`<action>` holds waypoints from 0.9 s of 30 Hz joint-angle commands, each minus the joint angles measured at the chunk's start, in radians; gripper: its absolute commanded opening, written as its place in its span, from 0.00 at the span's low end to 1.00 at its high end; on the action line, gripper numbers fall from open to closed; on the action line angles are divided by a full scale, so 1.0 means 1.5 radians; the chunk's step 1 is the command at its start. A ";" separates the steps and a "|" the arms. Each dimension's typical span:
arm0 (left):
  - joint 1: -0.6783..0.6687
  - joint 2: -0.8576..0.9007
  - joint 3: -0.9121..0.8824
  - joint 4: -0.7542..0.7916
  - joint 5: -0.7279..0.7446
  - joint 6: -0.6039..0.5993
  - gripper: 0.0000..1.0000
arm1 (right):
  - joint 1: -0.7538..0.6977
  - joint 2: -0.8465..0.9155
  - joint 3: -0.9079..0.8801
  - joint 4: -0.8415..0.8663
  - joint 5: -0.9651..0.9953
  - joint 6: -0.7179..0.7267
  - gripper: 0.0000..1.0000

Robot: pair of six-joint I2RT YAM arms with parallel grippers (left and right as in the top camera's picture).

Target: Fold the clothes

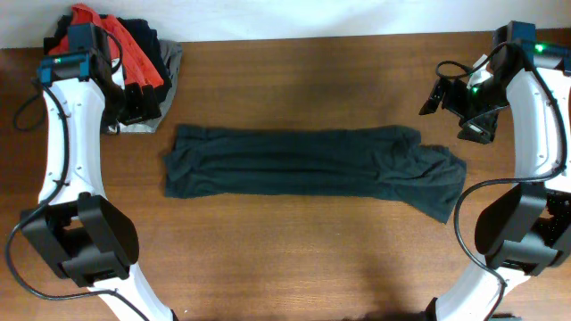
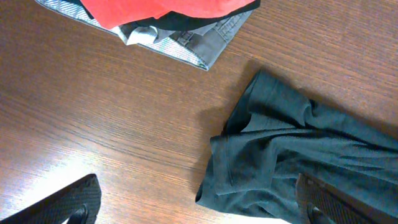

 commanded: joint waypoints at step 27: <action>0.002 0.005 0.000 0.029 -0.004 0.006 0.99 | 0.004 0.001 0.007 -0.002 0.003 0.001 0.99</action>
